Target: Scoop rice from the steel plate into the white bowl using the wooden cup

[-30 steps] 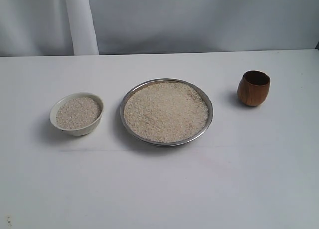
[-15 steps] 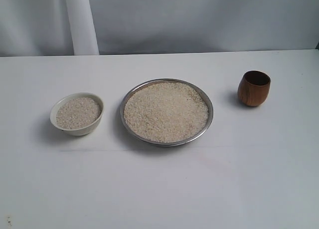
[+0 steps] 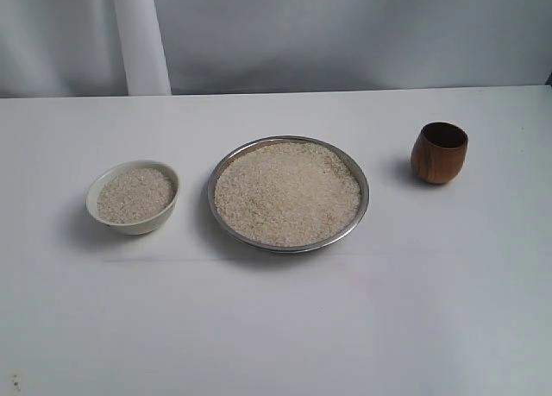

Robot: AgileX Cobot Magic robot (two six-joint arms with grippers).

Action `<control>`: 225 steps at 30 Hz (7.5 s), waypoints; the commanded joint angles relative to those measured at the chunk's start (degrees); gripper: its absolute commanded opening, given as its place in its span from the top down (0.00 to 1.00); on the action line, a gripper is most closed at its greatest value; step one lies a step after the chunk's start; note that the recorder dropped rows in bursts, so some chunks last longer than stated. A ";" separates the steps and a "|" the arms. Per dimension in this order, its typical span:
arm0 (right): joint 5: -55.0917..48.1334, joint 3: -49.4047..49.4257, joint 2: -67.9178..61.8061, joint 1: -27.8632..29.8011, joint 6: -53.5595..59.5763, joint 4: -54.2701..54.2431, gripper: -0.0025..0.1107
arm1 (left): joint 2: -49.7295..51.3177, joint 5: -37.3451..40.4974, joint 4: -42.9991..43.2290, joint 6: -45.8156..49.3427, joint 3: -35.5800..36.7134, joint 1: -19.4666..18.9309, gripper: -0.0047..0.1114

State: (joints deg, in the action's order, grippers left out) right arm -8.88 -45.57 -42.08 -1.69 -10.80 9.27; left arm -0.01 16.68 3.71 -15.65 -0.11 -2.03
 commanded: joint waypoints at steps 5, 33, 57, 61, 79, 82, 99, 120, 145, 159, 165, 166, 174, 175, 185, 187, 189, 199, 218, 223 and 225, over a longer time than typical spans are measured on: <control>-0.49 -0.32 -12.56 0.38 2.15 0.03 0.97 | 0.01 -0.32 -0.22 -0.14 0.11 0.29 0.96; 5.01 -0.32 -16.18 0.38 4.38 -1.89 0.29 | 0.01 -0.32 -0.22 -0.14 0.11 0.29 0.96; 51.44 20.81 -40.58 -0.05 6.06 0.99 0.28 | 0.01 -0.32 -0.22 -0.14 0.11 0.29 0.96; 62.12 20.81 -48.44 -0.05 3.12 12.73 0.22 | 0.01 -0.32 -0.22 -0.14 0.11 0.29 0.96; 78.84 19.19 -75.13 4.33 9.97 6.13 0.05 | 0.01 -0.32 -0.22 -0.14 0.11 0.29 0.96; 78.84 16.74 -77.41 4.51 8.81 8.55 0.05 | 0.01 -0.32 -0.22 -0.14 0.11 0.29 0.96; 78.84 4.71 -86.26 4.51 8.81 9.89 0.05 | 0.01 -0.32 -0.22 -0.14 0.11 0.29 0.96; 78.84 -8.58 -94.35 4.51 4.32 11.19 0.05 | 0.01 -0.32 -0.22 -0.14 0.11 0.29 0.96; 76.00 -12.93 -96.57 4.50 3.83 11.44 0.05 | 0.01 -0.32 -0.22 -0.14 0.11 0.29 0.96; 76.80 -15.04 -98.19 4.50 4.26 11.63 0.05 | 0.01 -0.32 -0.22 -0.14 0.11 0.29 0.96; 76.71 -15.54 -98.76 4.50 3.93 12.42 0.17 | 0.01 -0.32 -0.22 -0.14 0.11 0.29 0.96; 76.71 -15.54 -98.76 4.50 3.93 12.42 0.23 | 0.01 -0.32 -0.22 -0.14 0.11 0.29 0.96; 74.32 -15.54 -98.76 4.50 3.34 9.56 0.73 | 0.01 -0.32 -0.22 -0.14 0.11 0.29 0.96; 74.32 -15.54 -98.76 4.50 3.23 9.56 0.73 | 0.01 -0.32 -0.22 -0.14 0.11 0.29 0.96; 74.42 -15.33 -98.31 4.50 3.23 9.72 0.73 | 0.01 -0.32 -0.22 -0.14 0.11 0.29 0.96; 75.45 -14.23 -97.21 4.50 3.36 9.56 0.73 | 0.01 -0.32 -0.22 -0.14 0.11 0.29 0.96; 77.45 -12.91 -95.97 4.50 3.47 9.28 0.73 | 0.01 -0.32 -0.22 -0.14 0.11 0.29 0.96; 77.87 -8.25 -91.15 4.50 5.33 11.49 0.74 | 0.01 -0.32 -0.22 -0.14 0.11 0.29 0.96; 66.73 -7.15 -73.99 2.89 -12.84 36.77 0.79 | 0.01 -0.32 -0.22 -0.14 0.11 0.29 0.96; 58.37 -7.25 -67.40 -1.38 -11.15 36.90 0.98 | 0.01 -0.32 -0.22 -0.14 0.11 0.29 0.96; 54.27 -7.25 -64.40 -3.73 -8.90 36.67 0.98 | 0.01 -0.32 -0.22 -0.14 0.11 0.29 0.96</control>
State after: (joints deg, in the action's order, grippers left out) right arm 49.56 -52.95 -110.30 -3.06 -21.91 45.72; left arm -0.01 16.68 3.71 -15.65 -0.11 -2.03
